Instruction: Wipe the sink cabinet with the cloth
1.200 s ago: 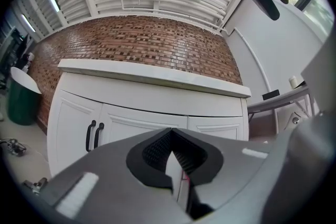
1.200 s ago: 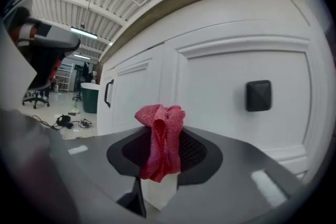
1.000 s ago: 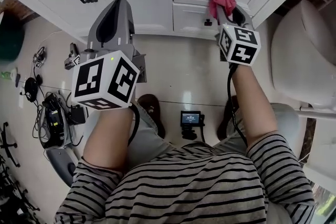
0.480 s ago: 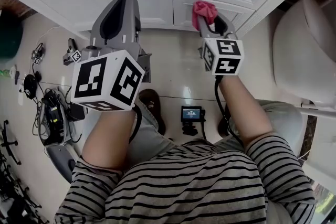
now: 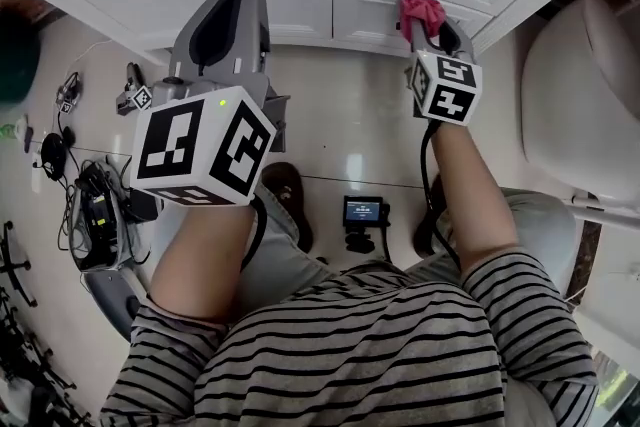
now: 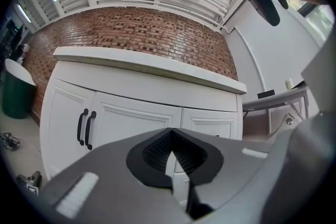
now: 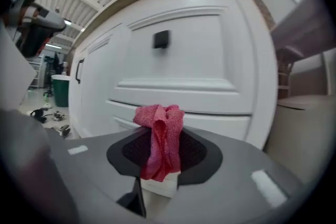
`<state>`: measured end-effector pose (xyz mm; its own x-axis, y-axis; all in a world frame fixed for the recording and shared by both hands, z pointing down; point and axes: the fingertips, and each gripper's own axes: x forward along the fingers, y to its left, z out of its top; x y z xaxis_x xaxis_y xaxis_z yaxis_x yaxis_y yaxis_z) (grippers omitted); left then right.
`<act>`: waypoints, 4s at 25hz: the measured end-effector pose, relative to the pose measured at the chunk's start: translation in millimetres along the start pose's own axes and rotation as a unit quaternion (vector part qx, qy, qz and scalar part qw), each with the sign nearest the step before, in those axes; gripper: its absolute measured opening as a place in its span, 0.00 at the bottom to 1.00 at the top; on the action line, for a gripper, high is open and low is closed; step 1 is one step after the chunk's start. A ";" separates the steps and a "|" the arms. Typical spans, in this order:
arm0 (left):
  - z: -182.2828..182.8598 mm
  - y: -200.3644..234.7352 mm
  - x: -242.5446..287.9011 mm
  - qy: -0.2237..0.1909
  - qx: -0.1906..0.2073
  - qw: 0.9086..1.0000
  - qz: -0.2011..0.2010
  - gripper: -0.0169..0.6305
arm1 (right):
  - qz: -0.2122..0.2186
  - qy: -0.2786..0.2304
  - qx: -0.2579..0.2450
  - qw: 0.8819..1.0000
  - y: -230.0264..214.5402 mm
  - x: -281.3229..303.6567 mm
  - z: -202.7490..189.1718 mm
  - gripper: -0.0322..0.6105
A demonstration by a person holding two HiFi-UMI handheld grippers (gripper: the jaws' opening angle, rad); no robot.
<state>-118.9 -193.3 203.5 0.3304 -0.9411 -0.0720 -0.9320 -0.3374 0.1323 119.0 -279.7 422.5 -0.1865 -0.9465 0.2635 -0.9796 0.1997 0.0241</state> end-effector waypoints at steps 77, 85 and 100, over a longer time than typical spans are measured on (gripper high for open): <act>2.7 -27.8 -37.1 -0.001 0.006 1.000 0.019 0.03 | 0.075 -0.128 0.090 0.985 -51.2 -202.2 139.9 0.25; -16.7 -65.8 -47.0 0.019 0.027 0.999 -0.011 0.03 | 0.084 -0.124 0.094 0.984 -39.4 -219.5 121.0 0.25; -26.2 -66.4 -47.3 0.034 0.032 0.999 -0.018 0.03 | 0.085 -0.122 0.086 0.985 -37.1 -222.4 118.3 0.25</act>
<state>-68.7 -127.0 224.0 0.3706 -0.9287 -0.0083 -0.9265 -0.3704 0.0663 187.9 -106.6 248.9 -0.3418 -0.9397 0.0088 -0.9265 0.3353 -0.1706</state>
